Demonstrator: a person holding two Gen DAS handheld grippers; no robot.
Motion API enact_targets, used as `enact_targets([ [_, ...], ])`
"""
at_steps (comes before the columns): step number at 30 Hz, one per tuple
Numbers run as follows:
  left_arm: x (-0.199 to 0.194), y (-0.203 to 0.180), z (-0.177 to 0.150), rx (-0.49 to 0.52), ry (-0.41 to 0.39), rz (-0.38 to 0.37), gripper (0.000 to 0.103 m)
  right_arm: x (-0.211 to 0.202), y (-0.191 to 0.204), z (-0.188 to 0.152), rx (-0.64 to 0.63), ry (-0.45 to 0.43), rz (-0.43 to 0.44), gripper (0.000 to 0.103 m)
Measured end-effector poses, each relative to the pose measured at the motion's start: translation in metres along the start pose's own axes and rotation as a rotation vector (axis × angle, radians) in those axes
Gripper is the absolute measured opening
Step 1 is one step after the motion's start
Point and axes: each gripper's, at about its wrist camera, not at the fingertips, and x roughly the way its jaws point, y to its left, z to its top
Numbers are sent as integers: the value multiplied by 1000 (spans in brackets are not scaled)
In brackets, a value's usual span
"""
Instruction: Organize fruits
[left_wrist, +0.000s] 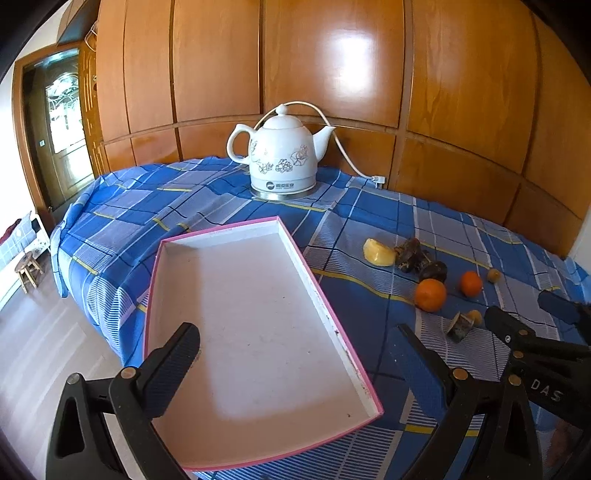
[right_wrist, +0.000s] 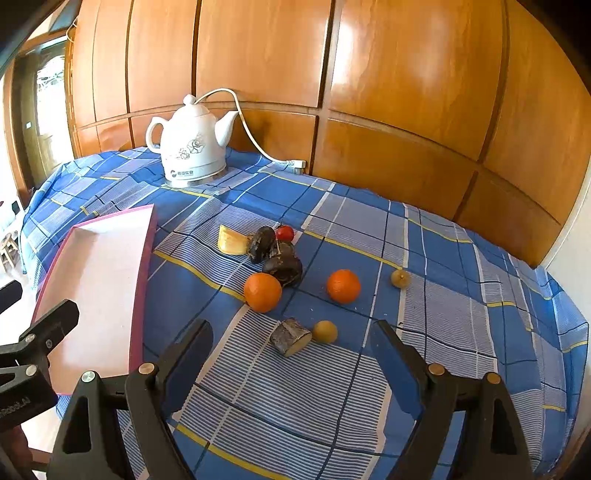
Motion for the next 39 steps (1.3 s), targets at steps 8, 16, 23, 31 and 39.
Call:
enact_targets([
  [8, 2, 4, 2, -24, 16, -6, 103, 1, -1, -3, -8, -4, 5, 88],
  [16, 2, 0, 2, -14, 24, -16, 103, 0, -3, -2, -4, -5, 12, 88],
  [23, 0, -1, 2, -13, 22, -19, 103, -3, -1, -2, -16, -16, 14, 88],
  [31, -1, -2, 2, -9, 27, -19, 103, -6, -1, 0, -25, -29, 12, 88],
  [39, -1, -4, 2, -2, 31, -23, 103, -7, -1, 0, -33, -33, 12, 88],
])
